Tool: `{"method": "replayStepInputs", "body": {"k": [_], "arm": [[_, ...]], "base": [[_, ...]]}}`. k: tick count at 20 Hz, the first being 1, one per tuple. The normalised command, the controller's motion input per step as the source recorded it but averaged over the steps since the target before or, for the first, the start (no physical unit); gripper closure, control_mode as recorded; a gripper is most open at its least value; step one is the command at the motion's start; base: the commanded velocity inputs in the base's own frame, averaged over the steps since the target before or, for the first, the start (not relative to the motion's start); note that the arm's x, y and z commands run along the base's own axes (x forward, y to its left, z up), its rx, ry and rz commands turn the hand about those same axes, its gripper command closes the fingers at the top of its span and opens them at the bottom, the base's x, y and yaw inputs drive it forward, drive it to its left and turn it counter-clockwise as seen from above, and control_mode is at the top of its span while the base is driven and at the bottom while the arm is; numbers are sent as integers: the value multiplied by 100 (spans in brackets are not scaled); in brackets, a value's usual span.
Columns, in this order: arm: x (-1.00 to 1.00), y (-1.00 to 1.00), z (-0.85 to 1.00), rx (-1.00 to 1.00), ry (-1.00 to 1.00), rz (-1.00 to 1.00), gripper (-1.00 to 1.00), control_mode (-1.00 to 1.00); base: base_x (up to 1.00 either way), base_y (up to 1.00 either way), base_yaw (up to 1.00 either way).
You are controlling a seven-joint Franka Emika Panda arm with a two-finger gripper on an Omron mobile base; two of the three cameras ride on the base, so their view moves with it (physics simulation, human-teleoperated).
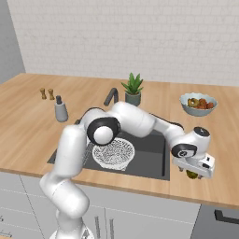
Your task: Put the colander in the sink, put the kiwi in the colander, and turn on the sink faucet and pour water over the colander.
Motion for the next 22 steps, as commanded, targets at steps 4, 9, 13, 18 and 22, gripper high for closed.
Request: {"method": "replayStepInputs", "body": {"k": [4,9,13,18,22], "arm": [[0,0,-30,0,0,2,100,-100],[4,0,-4,0,0,0,100,-100],[-2,0,0,0,0,0,100,-100],[-18,36,3,0,0,0,100,-100],[-11,80,22,-2,0,0,100,-100]], "base": [[0,0,0],[0,0,0],[0,0,0],[0,0,0],[0,0,0]]}}
